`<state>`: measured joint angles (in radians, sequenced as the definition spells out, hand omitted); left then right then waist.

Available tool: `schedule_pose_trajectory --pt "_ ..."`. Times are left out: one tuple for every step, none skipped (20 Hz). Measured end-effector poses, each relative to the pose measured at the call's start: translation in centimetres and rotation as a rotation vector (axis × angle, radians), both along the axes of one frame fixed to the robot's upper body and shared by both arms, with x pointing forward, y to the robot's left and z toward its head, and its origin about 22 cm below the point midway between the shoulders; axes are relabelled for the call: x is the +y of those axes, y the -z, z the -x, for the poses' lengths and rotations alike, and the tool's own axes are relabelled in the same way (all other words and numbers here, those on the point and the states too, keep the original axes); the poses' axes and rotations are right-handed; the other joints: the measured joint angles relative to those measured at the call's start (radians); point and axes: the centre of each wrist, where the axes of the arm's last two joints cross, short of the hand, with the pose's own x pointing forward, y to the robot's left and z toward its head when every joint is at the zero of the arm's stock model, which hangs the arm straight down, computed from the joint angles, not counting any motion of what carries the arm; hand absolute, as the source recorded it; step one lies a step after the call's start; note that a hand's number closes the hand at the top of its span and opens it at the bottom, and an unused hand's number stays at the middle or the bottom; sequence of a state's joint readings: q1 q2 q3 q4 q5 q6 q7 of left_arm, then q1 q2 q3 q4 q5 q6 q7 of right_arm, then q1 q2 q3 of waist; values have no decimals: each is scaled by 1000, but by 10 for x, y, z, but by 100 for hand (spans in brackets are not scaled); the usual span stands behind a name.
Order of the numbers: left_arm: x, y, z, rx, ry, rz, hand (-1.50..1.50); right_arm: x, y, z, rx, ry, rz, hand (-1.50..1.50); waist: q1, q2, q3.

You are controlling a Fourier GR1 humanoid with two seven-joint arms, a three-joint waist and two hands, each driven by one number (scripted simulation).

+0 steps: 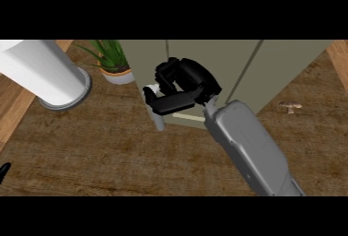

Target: Pick up the bottled water, place it into the cabinet and close the cabinet

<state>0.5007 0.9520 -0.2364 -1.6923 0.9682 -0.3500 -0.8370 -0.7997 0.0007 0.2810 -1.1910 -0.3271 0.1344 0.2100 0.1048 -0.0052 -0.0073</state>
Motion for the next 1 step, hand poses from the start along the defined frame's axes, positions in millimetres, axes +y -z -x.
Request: schedule_pose_trajectory --pt "0 0 -1 -2 -3 2 -150 2 0 -2 0 -12 5 150 -5 0 -1"
